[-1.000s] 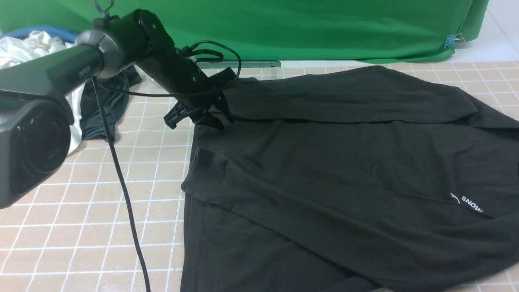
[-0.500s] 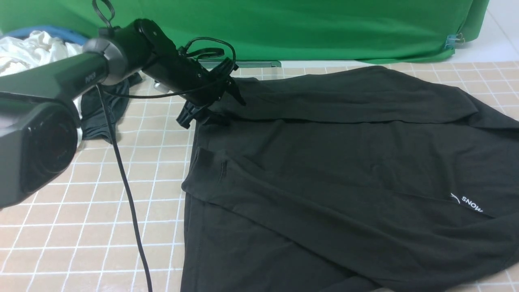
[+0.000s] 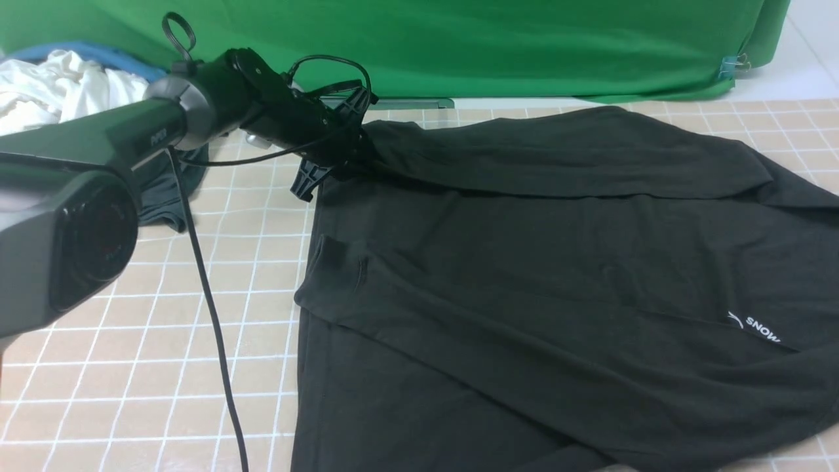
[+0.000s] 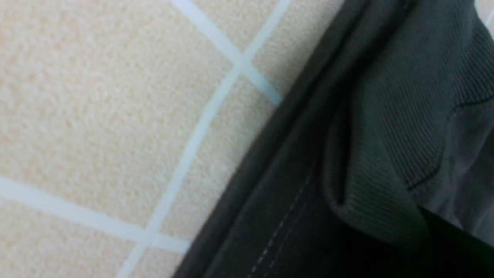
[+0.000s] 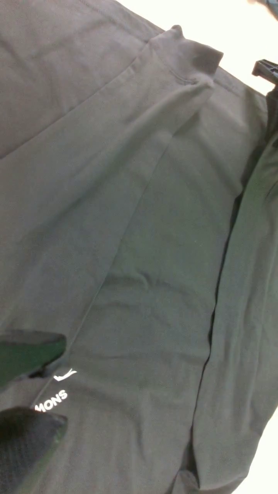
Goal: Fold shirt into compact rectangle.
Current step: 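Grab the top left corner of the dark shirt with the left gripper, then fold the left side of the dark shirt inward over its body with the left gripper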
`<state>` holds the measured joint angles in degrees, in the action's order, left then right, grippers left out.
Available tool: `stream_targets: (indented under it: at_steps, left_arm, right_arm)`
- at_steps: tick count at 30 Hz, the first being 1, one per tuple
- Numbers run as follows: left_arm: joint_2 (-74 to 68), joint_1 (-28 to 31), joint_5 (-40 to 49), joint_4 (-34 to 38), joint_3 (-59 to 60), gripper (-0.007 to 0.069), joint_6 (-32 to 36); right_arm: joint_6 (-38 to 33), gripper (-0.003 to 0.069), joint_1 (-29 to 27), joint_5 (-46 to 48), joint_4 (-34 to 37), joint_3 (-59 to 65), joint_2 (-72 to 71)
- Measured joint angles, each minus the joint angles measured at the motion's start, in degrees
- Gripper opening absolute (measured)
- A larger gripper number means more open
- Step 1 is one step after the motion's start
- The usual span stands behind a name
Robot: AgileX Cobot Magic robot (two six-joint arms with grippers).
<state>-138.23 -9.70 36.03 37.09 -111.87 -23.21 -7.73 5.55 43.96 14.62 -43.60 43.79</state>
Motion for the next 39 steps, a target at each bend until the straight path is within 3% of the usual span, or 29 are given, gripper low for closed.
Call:
stream_targets:
  at_steps: [4,15,20,24,26,32,39]
  left_arm:
    - [0.2,0.0,0.3,0.0,0.0,0.0020,-0.2]
    - [11.2,0.0,7.5,-2.4,0.1,0.0019,-0.7]
    - [16.9,-0.2,16.8,-4.5,0.1,0.0019,-1.0]
    - [19.5,-1.7,25.9,-10.9,0.1,0.0019,-1.3]
    - [21.8,-5.1,31.5,-19.7,1.4,0.0019,-3.2]
    - [28.3,-14.0,33.1,-31.6,9.7,0.0020,-9.2]
    - [30.8,-17.1,32.9,-33.6,22.7,0.0020,-12.4]
  right_arm:
    - [0.0,0.0238,0.0,0.1,0.0,0.0,0.0]
    - [1.8,0.0232,0.0,0.6,0.0,0.0,0.0]
    - [2.4,0.0059,0.0,2.9,0.0,-0.2,1.4]
    - [2.3,0.0033,0.0,2.8,0.0,-0.7,2.9]
    - [2.2,0.0031,0.0,2.8,0.0,-1.2,4.8]
    - [2.1,0.0031,0.0,3.6,0.0,-1.3,7.8]
    - [0.5,0.0031,0.0,4.5,0.0,-1.3,8.4]
